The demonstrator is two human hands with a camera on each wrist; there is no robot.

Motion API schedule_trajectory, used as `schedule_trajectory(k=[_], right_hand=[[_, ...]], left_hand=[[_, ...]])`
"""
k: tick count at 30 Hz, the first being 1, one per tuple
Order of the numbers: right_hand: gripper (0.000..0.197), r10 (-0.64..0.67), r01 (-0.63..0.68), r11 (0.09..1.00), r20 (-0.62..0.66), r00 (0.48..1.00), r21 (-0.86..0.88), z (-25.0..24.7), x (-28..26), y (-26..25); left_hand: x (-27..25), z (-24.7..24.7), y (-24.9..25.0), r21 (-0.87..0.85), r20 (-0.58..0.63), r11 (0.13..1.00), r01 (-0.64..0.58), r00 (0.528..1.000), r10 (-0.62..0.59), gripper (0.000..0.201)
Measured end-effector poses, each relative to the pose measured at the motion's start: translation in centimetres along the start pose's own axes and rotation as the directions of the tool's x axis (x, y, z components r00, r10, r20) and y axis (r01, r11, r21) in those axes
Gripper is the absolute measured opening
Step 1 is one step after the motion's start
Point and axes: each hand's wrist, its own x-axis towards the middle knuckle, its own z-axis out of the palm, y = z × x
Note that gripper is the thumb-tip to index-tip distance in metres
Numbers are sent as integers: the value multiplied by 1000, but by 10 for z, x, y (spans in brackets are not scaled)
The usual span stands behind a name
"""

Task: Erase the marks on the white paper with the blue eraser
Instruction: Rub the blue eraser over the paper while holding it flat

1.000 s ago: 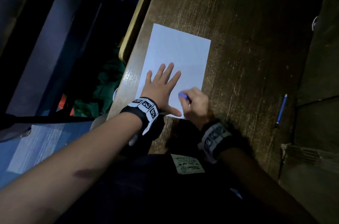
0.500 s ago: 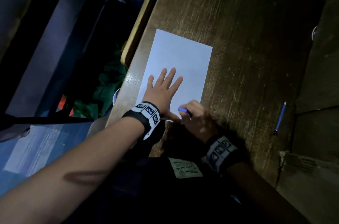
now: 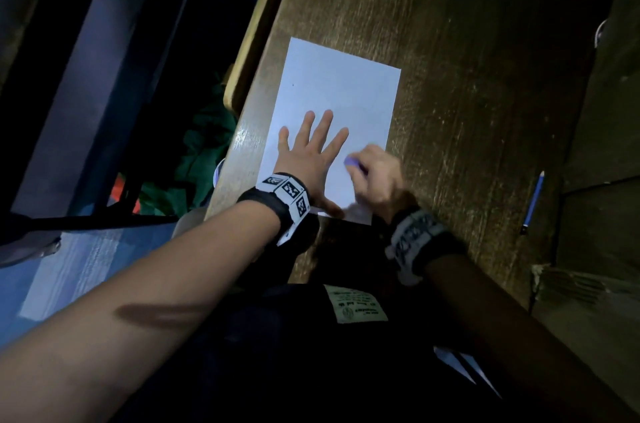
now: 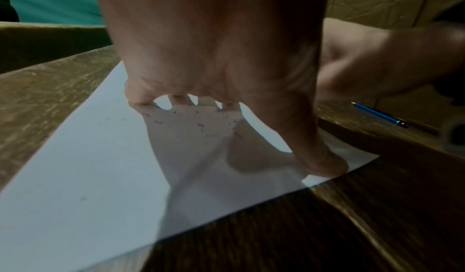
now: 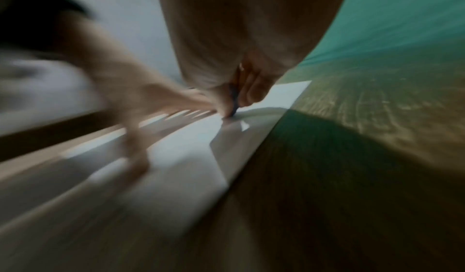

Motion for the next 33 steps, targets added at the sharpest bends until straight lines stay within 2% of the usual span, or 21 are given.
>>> schedule_trajectory(k=[2,4,7,9,11,13,16,19,21,22,25,28,30,33], right_hand=[[8,75,-75,997,-83,994,8,-3,24,7],[11,86,-86,996,-77,993,0,1,15,8],[14,-80,74,995,95,992,64,3,-32,-1],[9,-150,140,988,180,972,67,-2,-34,-2],[7,-95,93,995,84,992,24,-3,-5,3],[8,27,-27,1000,-52,998,-1,-4,21,6],[9,49,-47,999,-101,994,23,8,11,4],[13,-61,58,996,54,997,63,9,-38,-5],[9,-109,101,993,150,983,63,2,-39,-5],[7,-108,101,993,142,984,54,1,-25,-3],[8,25,-23,999,-67,997,26,3,18,3],[8,91,-82,995,-159,983,59,12,14,-1],[9,51,-44,997,-110,993,67,17,-21,-6],[5,5,-8,999,77,997,36,9,-61,-9]], left_hand=[[1,0,-1,-5,-4,1000,-5,1000,5,160],[0,-1,-1,-10,2,1000,-8,1000,8,160],[1,0,-2,-3,-9,1000,5,1000,-5,159],[1,-2,-2,-7,-13,1000,7,1000,-7,159],[0,-3,-1,-7,-2,1000,0,1000,0,159],[0,-1,0,-13,0,1000,-7,1000,7,160],[-1,-1,0,-20,3,1000,-6,1000,7,161],[1,-1,-1,-9,-9,1000,7,1000,-7,159],[1,-2,0,-15,-11,1000,9,1000,-10,159],[1,-2,0,-13,-10,1000,8,1000,-8,159],[1,0,0,-7,-10,1000,-6,1000,6,160],[1,0,-2,-12,-12,1000,-11,1000,10,161],[2,1,-2,-3,-19,1000,-1,1000,1,159],[2,2,0,-9,-28,1000,10,1000,-10,159]])
